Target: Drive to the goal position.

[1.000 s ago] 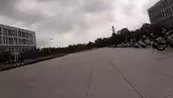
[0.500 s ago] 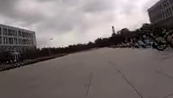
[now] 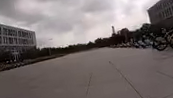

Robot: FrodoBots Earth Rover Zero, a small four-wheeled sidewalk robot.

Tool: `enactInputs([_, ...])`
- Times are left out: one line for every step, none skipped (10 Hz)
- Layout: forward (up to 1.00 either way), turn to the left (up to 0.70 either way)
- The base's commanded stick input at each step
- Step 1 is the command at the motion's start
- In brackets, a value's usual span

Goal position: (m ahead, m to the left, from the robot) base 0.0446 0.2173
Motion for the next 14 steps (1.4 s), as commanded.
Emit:
enactInputs([0.05,0.0])
enactInputs([0.05,0.0])
enactInputs([0.05,0.0])
enactInputs([0.05,0.0])
enactInputs([0.05,0.0])
enactInputs([0.05,0.0])
enactInputs([0.05,0.0])
enactInputs([0.05,0.0])
enactInputs([0.05,0.0])
enactInputs([0.05,0.0])
enactInputs([0.05,0.0])
enactInputs([0.05,0.0])
enactInputs([0.05,0.0])
enactInputs([0.05,0.0])
